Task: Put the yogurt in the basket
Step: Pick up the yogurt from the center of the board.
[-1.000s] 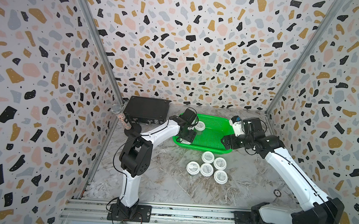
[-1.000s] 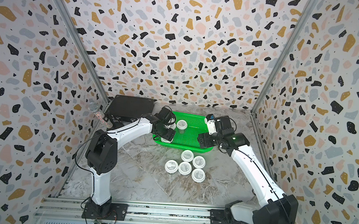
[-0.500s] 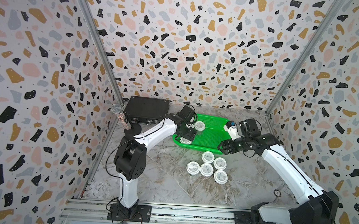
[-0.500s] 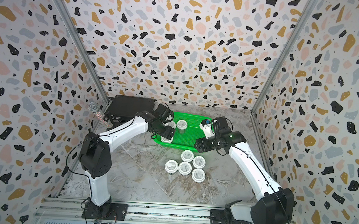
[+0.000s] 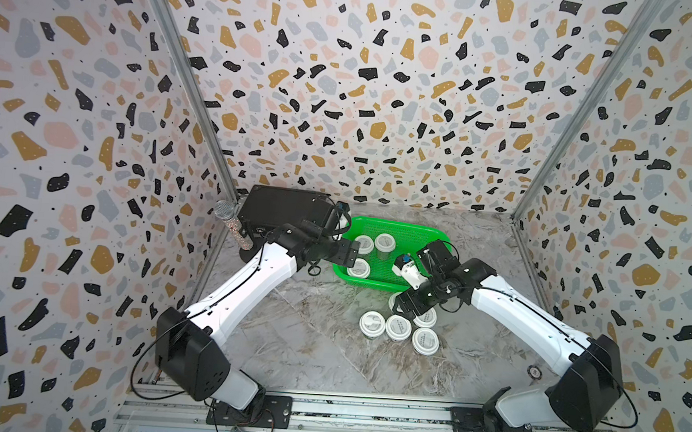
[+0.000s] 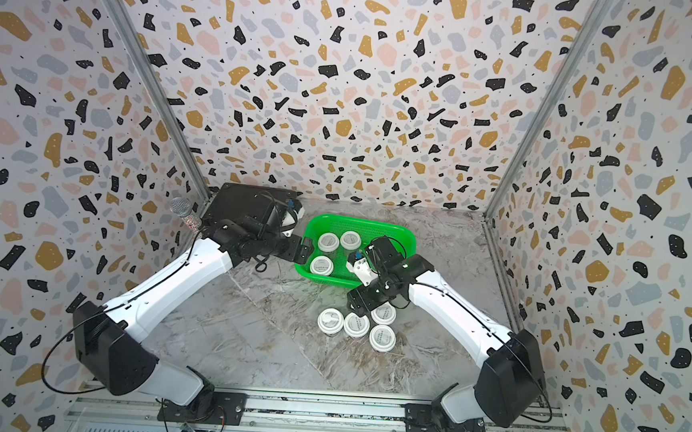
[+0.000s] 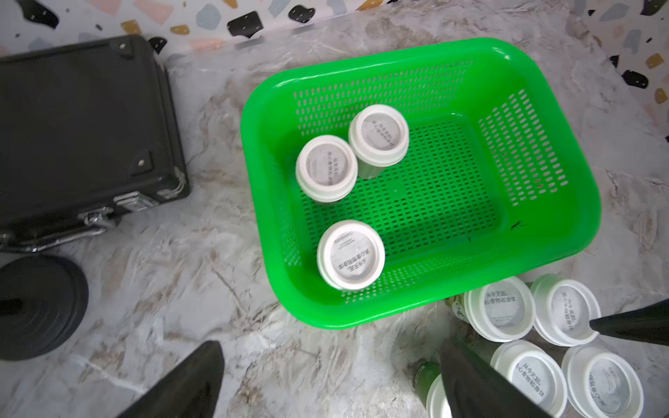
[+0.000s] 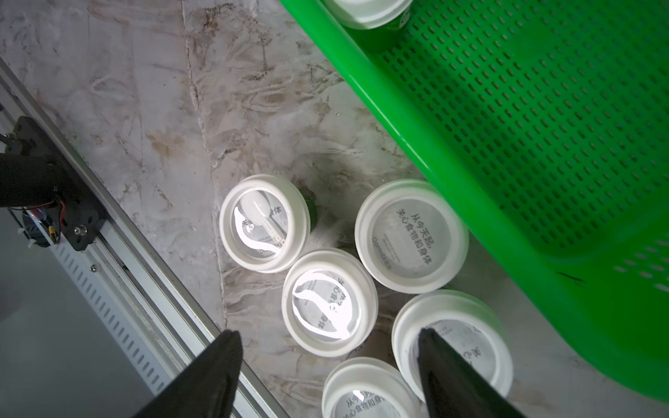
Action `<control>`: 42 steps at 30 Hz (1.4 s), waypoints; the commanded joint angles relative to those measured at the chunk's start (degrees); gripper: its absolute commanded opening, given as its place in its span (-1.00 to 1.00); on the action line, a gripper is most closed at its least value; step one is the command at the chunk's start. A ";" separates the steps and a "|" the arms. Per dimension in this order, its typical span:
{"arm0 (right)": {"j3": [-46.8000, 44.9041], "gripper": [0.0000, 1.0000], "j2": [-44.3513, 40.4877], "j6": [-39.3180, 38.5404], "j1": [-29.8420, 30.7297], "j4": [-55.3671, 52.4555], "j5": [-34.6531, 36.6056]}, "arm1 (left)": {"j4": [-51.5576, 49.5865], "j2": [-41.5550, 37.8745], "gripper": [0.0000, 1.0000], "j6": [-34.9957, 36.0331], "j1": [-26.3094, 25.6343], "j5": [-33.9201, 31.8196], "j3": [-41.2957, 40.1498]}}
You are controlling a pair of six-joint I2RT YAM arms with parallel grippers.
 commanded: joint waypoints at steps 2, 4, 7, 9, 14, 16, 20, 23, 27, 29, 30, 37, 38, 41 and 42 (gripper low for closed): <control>4.00 0.61 1.46 3.17 0.15 -1.60 7.96 | 2.82 -2.35 0.93 -1.78 2.23 -0.28 -3.33; 4.84 0.61 2.59 4.08 0.28 -2.48 9.44 | 2.82 -2.47 0.93 -1.68 2.39 -0.37 -3.80; 5.69 0.63 4.10 5.53 0.75 -3.88 10.82 | 2.58 -2.20 0.93 -1.59 2.51 -0.54 -3.51; 6.15 0.64 4.79 6.20 1.06 -4.67 11.27 | 2.66 -2.03 0.93 -1.48 2.54 -0.63 -3.46; 6.00 0.62 5.68 6.73 1.82 -6.01 10.83 | 2.67 -1.98 0.93 -1.34 2.63 -0.84 -3.54; 5.61 0.61 5.85 6.82 2.04 -6.25 10.74 | 2.75 -1.98 0.93 -1.22 2.80 -0.89 -3.55; 5.51 0.58 7.04 7.60 2.28 -5.84 10.83 | 2.89 -1.98 0.93 -1.28 2.86 -0.56 -3.68; 5.71 0.57 8.19 8.71 2.35 -4.48 11.50 | 2.91 -1.98 0.93 -1.27 2.81 -0.54 -3.67; 6.36 0.52 10.12 9.85 2.56 -3.69 11.61 | 2.90 -2.01 0.93 -1.12 2.90 -0.63 -3.72; 6.60 0.52 10.76 10.24 2.64 -3.45 12.11 | 2.97 -2.02 0.93 -1.05 2.90 -0.63 -3.72; 6.60 0.52 10.93 10.33 2.65 -3.19 12.31 | 2.90 -2.03 0.92 -1.11 2.93 -0.63 -3.74; 7.40 0.56 13.17 10.87 2.65 -2.85 13.29 | 2.90 -2.16 0.93 -0.92 3.00 -0.80 -3.82; 7.63 0.56 13.45 10.95 2.74 -2.70 13.29 | 2.91 -2.14 0.93 -0.87 3.04 -0.89 -3.85; 8.03 0.56 13.90 11.21 2.74 -2.21 13.54 | 2.95 -2.12 0.93 -0.82 3.07 -0.98 -3.84; 8.13 0.56 14.07 11.21 2.74 -2.08 13.63 | 2.92 -2.15 0.93 -0.75 3.11 -0.98 -3.85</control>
